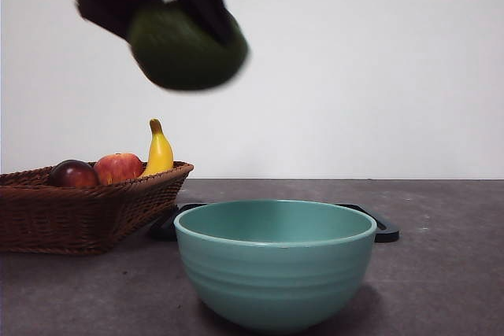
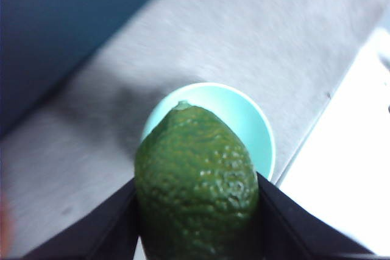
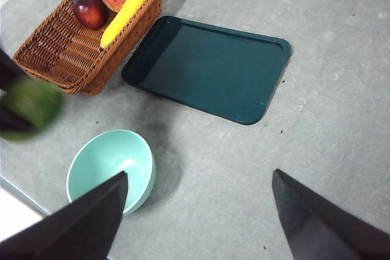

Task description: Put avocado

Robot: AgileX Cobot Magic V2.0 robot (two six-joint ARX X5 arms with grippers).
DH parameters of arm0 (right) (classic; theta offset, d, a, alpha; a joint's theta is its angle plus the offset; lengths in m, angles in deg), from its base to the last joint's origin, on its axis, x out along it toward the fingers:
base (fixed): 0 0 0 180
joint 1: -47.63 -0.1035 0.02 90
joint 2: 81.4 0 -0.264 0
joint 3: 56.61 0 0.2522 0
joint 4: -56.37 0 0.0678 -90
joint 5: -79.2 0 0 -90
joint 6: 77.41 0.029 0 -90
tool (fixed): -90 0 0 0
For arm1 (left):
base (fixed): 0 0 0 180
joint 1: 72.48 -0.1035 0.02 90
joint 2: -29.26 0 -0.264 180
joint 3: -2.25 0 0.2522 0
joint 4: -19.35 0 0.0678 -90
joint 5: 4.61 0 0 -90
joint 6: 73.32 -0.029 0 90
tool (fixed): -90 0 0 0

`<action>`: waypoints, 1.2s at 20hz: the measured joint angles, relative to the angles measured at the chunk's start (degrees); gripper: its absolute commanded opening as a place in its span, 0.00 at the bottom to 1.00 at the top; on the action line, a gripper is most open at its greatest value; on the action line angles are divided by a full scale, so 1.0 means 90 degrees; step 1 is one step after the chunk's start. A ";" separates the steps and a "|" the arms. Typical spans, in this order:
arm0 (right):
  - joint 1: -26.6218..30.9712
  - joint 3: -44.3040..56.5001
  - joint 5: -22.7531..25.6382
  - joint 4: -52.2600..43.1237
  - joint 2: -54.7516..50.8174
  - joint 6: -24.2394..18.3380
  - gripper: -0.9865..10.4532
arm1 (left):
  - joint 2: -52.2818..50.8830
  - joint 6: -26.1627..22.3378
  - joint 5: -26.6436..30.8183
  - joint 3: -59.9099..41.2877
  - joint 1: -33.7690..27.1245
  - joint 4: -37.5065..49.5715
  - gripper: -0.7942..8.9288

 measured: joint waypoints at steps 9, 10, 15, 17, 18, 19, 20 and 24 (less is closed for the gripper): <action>0.0000 0.0000 0.0000 0.0000 0.0000 0.0000 0.42 | 0.1615 -0.0007 0.0449 0.0000 0.0753 0.0733 0.27; -0.0002 0.0000 0.0000 -0.0002 0.0000 0.0000 0.42 | 0.1722 -0.0029 0.0520 0.0000 0.0828 0.0767 0.27; 0.0000 0.0000 0.0000 -0.0002 0.0000 0.0000 0.42 | 0.2137 -0.0163 0.0930 0.0000 0.1035 0.0901 0.27; -0.0002 0.0000 -0.0002 0.0000 0.0000 0.0002 0.42 | 0.2290 -0.0189 0.0940 -0.0002 0.1044 0.0984 0.27; -0.0002 0.0000 0.0000 0.0000 0.0000 0.0000 0.42 | 0.2346 -0.0194 0.0937 0.0000 0.1056 0.0991 0.27; 0.0000 0.0000 0.0000 0.0000 0.0000 0.0002 0.42 | 0.2382 -0.0194 0.0942 -0.0002 0.1073 0.0991 0.27; 0.0000 0.0000 0.0000 0.0000 0.0000 0.0002 0.42 | 0.2392 -0.0194 0.0942 -0.0002 0.1088 0.0991 0.28; 0.0000 0.0000 0.0000 0.0000 0.0000 0.0000 0.42 | 0.2392 -0.0194 0.0942 -0.0002 0.1129 0.1025 0.41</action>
